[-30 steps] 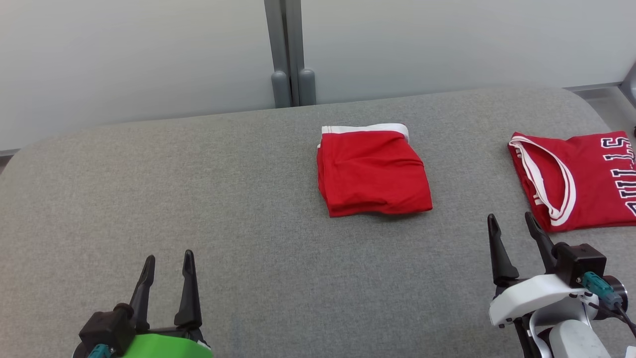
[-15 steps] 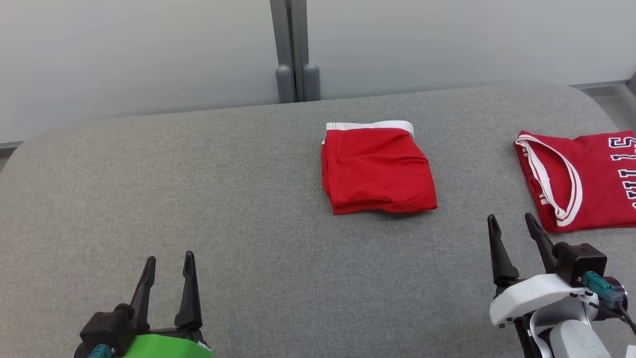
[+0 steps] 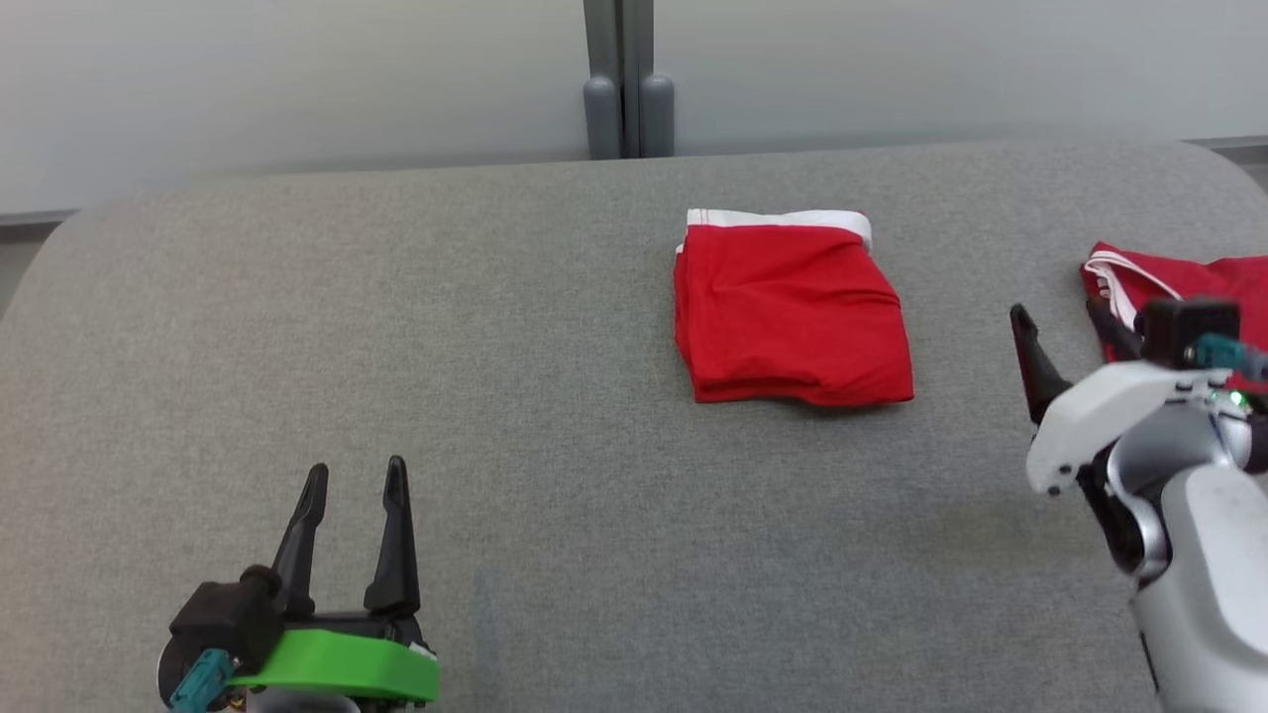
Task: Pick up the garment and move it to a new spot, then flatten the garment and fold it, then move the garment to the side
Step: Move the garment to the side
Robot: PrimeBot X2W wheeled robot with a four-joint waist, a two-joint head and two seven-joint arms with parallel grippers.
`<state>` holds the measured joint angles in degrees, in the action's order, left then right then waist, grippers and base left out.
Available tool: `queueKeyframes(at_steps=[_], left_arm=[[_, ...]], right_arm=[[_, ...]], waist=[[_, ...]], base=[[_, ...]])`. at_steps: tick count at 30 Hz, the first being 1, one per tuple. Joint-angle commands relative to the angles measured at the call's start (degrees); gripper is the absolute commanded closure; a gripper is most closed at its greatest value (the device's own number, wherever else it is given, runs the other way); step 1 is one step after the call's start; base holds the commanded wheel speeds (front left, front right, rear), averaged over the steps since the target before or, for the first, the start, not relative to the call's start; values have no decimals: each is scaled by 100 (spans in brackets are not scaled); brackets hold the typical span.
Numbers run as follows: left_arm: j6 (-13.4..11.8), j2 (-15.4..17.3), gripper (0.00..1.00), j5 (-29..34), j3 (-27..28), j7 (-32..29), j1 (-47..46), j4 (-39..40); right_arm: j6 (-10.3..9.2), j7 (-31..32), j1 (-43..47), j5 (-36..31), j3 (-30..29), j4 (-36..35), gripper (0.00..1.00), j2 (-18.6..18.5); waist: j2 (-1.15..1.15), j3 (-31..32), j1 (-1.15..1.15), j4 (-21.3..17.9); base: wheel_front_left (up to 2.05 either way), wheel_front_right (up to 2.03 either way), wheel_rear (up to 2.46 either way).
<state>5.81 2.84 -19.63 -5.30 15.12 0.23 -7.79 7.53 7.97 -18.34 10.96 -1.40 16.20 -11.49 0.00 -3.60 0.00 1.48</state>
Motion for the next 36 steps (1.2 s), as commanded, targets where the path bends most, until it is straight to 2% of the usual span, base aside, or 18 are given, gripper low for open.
queueKeyframes(at_steps=[1,6,10,18,25,26,27,28,32,36], left_arm=[[14,13,0,-13,-24,0,-152,38],[10,13,0,-51,-138,0,-415,95],[5,13,0,-104,-289,1,-607,102],[-30,12,0,-214,-496,0,-894,122],[-72,12,0,-251,-550,0,-952,126],[-73,12,0,-253,-551,0,-947,124],[-80,12,0,-256,-550,0,-936,120],[-89,12,0,-258,-546,0,-924,114],[-91,12,0,-273,-547,1,-890,93],[-102,12,0,-314,-567,0,-853,115]], right_arm=[[-9,287,-273,71,22,122,0,-98],[-9,1235,-1178,301,177,722,0,-373],[-8,1617,-1661,368,226,1228,0,-421],[-8,1776,-2111,372,256,1949,0,-469],[-9,1845,-2166,437,144,2461,0,-420],[-9,1887,-2162,412,163,2517,24,-416],[-9,1891,-2155,396,183,2557,73,-419],[-9,1866,-2158,375,216,2561,100,-430],[-10,1884,-2309,267,526,2424,100,-628],[-9,2027,-2499,287,1126,2091,100,-887]], waist=[[0,-293,0,237],[0,-689,0,543],[0,-979,0,788],[0,-1360,0,1170],[0,-1472,0,1263],[0,-1471,0,1259],[0,-1463,0,1249],[0,-1451,0,1236],[0,-1356,0,1132],[0,-1243,0,980]], base=[[0,0,0],[0,0,0],[0,0,0],[0,0,0],[0,0,0],[0,0,0],[0,0,0],[0,0,0],[0,0,0],[0,0,0]])
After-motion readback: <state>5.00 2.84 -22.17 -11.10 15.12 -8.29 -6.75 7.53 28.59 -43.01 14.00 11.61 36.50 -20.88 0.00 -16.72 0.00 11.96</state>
